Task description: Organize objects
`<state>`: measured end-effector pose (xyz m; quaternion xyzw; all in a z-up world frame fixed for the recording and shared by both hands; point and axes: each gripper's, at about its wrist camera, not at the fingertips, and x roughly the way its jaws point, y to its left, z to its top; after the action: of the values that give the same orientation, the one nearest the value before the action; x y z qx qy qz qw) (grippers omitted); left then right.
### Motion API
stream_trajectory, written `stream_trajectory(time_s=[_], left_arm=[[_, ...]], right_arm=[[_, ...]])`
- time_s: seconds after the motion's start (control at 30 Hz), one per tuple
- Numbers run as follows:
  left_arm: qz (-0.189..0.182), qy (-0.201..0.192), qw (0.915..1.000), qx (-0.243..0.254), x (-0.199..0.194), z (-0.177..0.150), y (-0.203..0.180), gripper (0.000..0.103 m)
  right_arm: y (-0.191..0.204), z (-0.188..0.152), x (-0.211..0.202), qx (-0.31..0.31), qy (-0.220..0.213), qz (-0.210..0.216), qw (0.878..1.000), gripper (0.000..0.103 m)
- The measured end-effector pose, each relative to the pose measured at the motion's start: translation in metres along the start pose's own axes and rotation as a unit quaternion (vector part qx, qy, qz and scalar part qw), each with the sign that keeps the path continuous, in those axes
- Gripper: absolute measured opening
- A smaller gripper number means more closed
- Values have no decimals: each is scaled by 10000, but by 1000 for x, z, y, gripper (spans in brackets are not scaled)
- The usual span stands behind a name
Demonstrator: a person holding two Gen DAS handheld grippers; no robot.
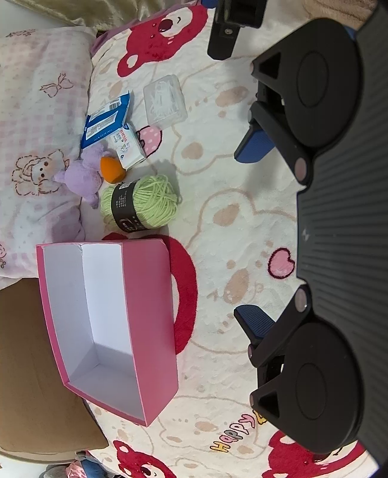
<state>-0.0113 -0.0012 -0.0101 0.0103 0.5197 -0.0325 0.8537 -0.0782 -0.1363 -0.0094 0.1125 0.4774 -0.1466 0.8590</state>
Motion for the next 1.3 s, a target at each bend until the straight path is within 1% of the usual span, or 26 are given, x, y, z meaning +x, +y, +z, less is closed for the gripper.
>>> stream_trajectory(time_s=[0.9, 1.03, 1.17, 1.23, 1.3], left_arm=[[-85, 41, 10000, 16, 1, -2, -2, 103], [-137, 3, 9999, 28, -6, -2, -6, 103], [-130, -31, 9999, -29, -14, 3, -2, 103], [-175, -38, 9998, -66, -19, 6, 0, 103], [-255, -134, 9995, -87, -26, 9, 5, 103]], right_arm=[[3, -1, 1, -67, 17, -75, 9999, 96], [-2, 1, -3, -130, -29, -135, 9998, 96], [-8, 4, -10, -136, -84, -162, 9997, 96], [-10, 5, -13, -176, -122, -132, 9997, 96], [-15, 4, -19, -274, -263, -54, 9993, 96]])
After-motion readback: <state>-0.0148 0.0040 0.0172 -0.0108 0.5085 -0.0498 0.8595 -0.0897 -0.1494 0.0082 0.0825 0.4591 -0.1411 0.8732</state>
